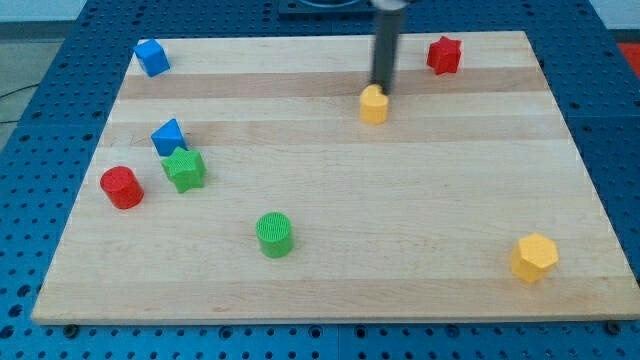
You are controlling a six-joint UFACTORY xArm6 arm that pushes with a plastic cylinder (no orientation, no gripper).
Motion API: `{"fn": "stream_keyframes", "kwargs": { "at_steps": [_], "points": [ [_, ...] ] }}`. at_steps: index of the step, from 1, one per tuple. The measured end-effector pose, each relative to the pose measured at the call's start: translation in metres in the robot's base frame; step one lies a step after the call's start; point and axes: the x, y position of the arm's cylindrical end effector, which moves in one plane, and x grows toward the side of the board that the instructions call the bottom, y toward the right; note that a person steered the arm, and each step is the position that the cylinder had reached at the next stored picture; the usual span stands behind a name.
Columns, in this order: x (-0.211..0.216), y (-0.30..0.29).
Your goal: Move the red circle left to the blue triangle
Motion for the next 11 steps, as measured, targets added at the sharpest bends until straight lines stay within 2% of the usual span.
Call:
{"fn": "stream_keyframes", "kwargs": {
  "at_steps": [1,2,3,4,6,7,8,9,10,11],
  "points": [
    [0.035,-0.056],
    [0.081,-0.017],
    [0.164,-0.022],
    [0.223,-0.112],
    [0.216,-0.183],
    [0.215,-0.248],
    [0.163,-0.236],
    [0.137,-0.253],
    [0.157,-0.206],
    [0.176,-0.252]
  ]
}}
